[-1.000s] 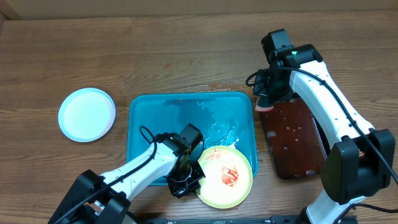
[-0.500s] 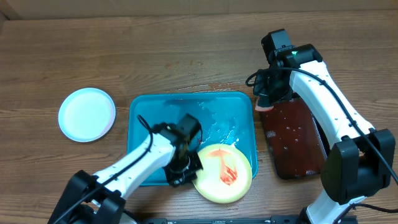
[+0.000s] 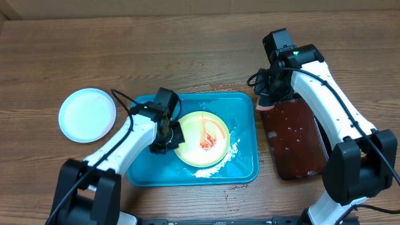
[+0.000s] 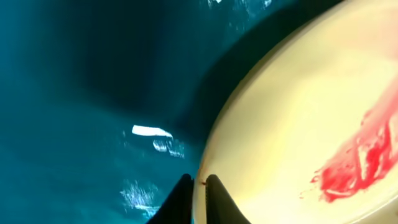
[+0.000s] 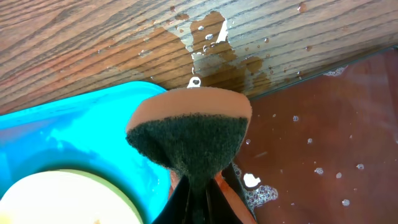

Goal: Clean dirty plates on tray and stack at the side
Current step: 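Bring the sponge with the right gripper onto the yellow plate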

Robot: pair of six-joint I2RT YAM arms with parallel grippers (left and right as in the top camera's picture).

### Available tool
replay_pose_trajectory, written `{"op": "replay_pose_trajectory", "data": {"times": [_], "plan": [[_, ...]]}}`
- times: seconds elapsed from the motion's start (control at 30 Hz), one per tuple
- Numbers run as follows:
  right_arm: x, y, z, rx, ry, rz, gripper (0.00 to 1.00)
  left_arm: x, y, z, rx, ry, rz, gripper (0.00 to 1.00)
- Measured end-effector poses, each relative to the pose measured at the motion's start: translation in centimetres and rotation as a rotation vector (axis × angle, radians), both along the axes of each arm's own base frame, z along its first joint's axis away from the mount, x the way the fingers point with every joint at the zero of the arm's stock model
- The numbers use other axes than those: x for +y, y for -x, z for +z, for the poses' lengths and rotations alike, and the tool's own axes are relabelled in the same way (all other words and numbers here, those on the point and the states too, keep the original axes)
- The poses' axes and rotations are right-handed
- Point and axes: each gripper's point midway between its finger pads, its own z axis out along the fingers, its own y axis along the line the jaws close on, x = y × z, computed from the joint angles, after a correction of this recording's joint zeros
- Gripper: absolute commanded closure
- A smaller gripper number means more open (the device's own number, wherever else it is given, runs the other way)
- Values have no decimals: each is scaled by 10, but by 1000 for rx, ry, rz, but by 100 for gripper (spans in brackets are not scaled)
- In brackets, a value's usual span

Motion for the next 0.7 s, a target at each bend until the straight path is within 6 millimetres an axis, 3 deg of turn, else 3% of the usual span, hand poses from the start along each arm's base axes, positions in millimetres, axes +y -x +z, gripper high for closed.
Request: {"op": "replay_pose_trajectory", "data": {"times": [0.1,0.4,0.5,0.7], "plan": [[0,0,0,0,0,0,96,5,-7,-7,-10,-6,-10,96],[18,-1,2,-7,-79,68,96,4,-18,-13,-44,-2,-78,95],[35,-2,5,-21,-138,136,96,2,-25,-13,-71,2,-85,96],[96,17,12,-25,-265,320,96,-1,-36,-13,-115,8,-107,96]]}}
